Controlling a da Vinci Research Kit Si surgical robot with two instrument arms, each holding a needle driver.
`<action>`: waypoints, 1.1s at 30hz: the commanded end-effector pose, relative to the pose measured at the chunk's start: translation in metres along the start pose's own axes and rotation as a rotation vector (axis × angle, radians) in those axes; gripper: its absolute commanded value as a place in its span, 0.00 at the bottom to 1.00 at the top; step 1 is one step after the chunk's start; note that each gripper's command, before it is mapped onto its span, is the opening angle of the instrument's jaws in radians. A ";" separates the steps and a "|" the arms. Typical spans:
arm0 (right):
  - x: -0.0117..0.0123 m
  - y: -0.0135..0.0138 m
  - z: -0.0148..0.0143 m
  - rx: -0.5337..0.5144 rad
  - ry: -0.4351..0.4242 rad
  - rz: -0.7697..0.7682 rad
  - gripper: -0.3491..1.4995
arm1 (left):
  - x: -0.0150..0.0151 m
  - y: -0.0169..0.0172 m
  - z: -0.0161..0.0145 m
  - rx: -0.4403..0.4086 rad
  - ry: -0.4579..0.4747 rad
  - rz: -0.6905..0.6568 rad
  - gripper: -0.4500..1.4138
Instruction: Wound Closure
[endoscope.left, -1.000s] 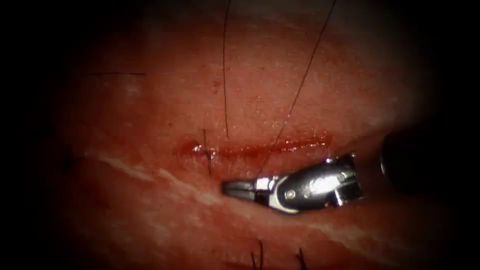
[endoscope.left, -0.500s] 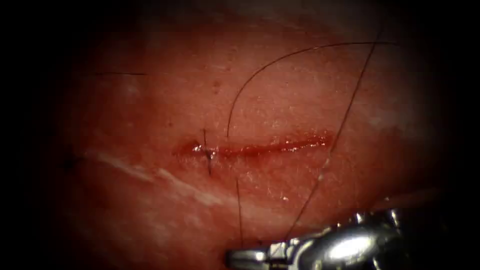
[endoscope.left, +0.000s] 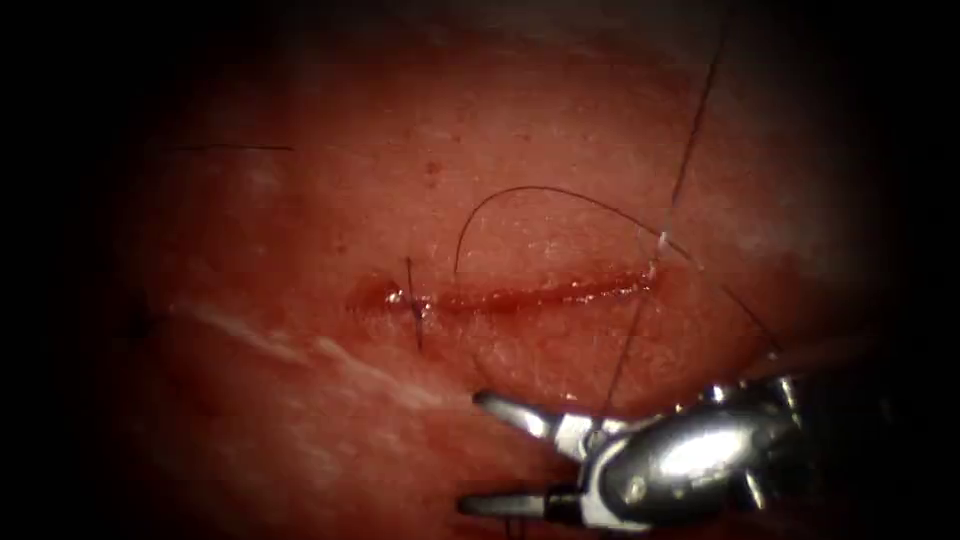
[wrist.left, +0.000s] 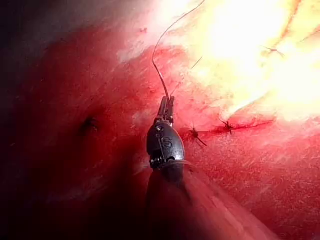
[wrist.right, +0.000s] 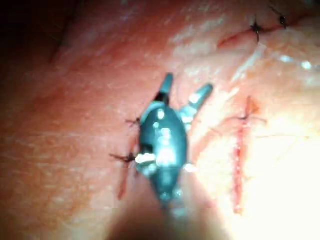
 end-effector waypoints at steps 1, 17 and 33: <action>-0.0035 -0.0001 0.0010 -0.011 -0.014 -0.004 0.78 | -0.0010 0.0002 0.0006 -0.002 0.000 -0.002 0.00; -0.0103 0.0010 0.0032 -0.018 -0.032 0.036 0.00 | -0.0012 0.0003 0.0006 -0.004 -0.001 0.000 0.00; 0.0031 -0.0038 -0.0005 0.022 0.028 0.048 0.00 | -0.0013 0.0004 0.0008 -0.006 -0.003 0.001 0.00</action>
